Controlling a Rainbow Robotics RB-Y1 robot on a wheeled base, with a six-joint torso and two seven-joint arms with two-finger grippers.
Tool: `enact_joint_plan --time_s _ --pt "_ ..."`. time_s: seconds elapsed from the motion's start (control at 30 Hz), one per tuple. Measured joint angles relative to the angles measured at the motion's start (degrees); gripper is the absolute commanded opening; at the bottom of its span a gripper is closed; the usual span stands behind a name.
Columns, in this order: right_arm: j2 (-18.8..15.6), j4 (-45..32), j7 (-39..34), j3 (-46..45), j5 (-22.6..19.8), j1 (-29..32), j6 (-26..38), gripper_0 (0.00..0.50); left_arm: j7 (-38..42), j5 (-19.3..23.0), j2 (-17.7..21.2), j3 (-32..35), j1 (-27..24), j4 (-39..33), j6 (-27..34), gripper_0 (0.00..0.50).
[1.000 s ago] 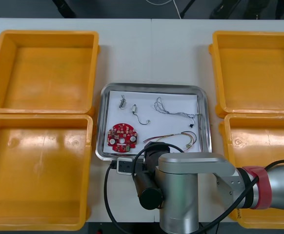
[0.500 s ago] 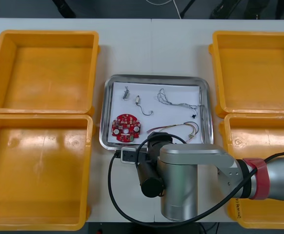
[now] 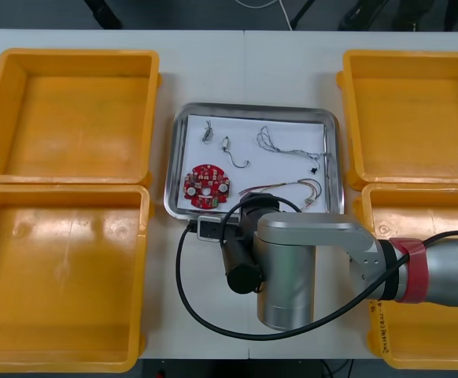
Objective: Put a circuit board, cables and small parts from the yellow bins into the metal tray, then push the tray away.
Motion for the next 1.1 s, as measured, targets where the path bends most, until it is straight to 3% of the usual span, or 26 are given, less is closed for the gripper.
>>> enact_joint_plan --time_s 0.57,1.1 --pt "-0.3 9.0 0.0 -2.3 4.3 -1.4 -19.9 0.0 0.0 0.0 0.0 0.0 0.0 0.0 0.0 0.477" --pt "-3.5 10.1 0.0 -2.3 3.0 -3.3 -21.1 0.0 0.0 0.0 0.0 0.0 0.0 0.0 0.0 0.476"
